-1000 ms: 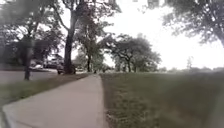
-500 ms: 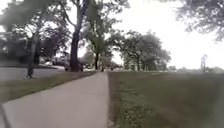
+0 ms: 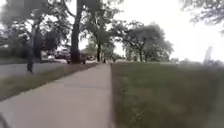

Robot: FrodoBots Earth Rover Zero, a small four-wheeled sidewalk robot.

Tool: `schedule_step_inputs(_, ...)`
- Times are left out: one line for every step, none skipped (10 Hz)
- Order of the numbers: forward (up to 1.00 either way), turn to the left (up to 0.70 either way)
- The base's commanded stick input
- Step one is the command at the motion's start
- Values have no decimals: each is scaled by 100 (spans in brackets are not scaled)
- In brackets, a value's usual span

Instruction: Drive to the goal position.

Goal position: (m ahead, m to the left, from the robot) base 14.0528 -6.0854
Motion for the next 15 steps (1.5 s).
schedule_step_inputs(0,-100)
schedule_step_inputs(0,-100)
schedule_step_inputs(0,-100)
schedule_step_inputs(0,-100)
schedule_step_inputs(0,-100)
schedule_step_inputs(0,-100)
schedule_step_inputs(0,-100)
schedule_step_inputs(0,-100)
schedule_step_inputs(0,-100)
schedule_step_inputs(100,-33)
schedule_step_inputs(100,0)
schedule_step_inputs(100,0)
schedule_step_inputs(100,0)
schedule_step_inputs(100,0)
schedule_step_inputs(100,0)
